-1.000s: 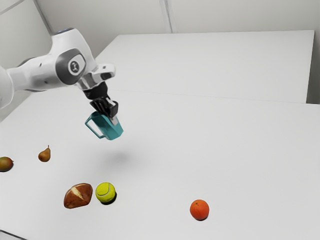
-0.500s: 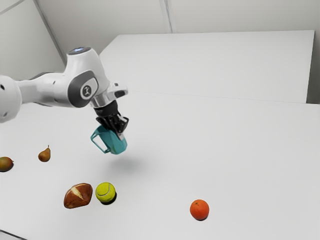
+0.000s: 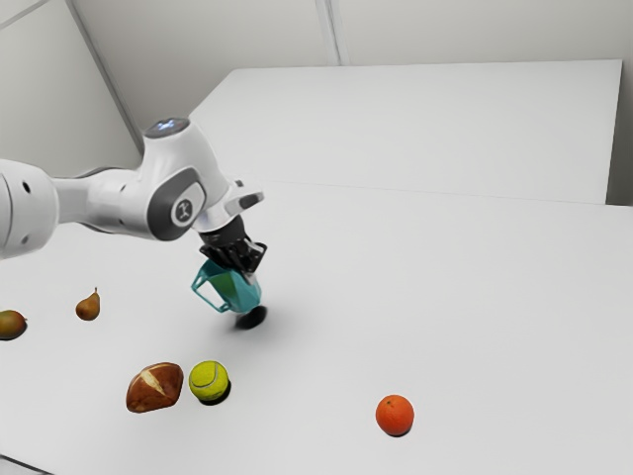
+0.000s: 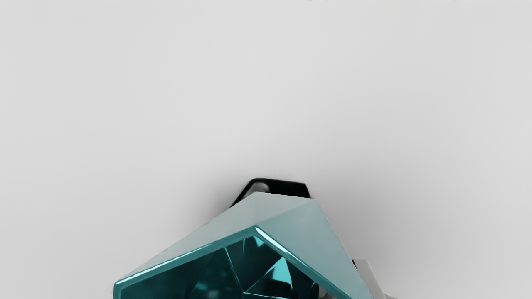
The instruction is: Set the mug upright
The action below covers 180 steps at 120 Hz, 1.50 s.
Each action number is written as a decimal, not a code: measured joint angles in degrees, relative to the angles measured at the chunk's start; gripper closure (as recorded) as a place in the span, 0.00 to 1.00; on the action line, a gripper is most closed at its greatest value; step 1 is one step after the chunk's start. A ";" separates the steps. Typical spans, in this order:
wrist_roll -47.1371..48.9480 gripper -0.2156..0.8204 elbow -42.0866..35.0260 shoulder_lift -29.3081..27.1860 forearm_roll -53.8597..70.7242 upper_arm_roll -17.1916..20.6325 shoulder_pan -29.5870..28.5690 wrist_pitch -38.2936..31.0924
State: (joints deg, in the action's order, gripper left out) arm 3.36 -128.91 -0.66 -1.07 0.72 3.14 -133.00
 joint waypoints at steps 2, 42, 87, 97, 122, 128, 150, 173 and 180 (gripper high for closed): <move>0.21 0.97 -0.01 0.10 0.04 0.02 0.05 -0.16; 3.47 0.97 -0.04 2.45 0.28 -0.22 1.47 -1.48; 5.59 0.97 0.04 3.98 0.30 -0.07 0.42 -1.84; 5.91 0.97 0.04 4.06 0.30 -0.02 0.62 -1.88; 6.10 0.76 0.04 3.97 -0.12 0.06 0.95 -1.90; 6.08 0.69 0.04 3.86 -0.19 0.07 0.91 -1.89; 5.98 0.51 0.11 2.13 -0.31 0.07 0.78 -1.75; 5.84 0.35 0.13 -0.50 -0.35 0.07 0.95 -1.29; 5.77 0.32 0.18 -1.36 -0.36 0.07 1.07 -1.14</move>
State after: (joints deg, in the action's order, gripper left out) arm 9.13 -128.73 -2.02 -1.43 0.79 4.21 -134.14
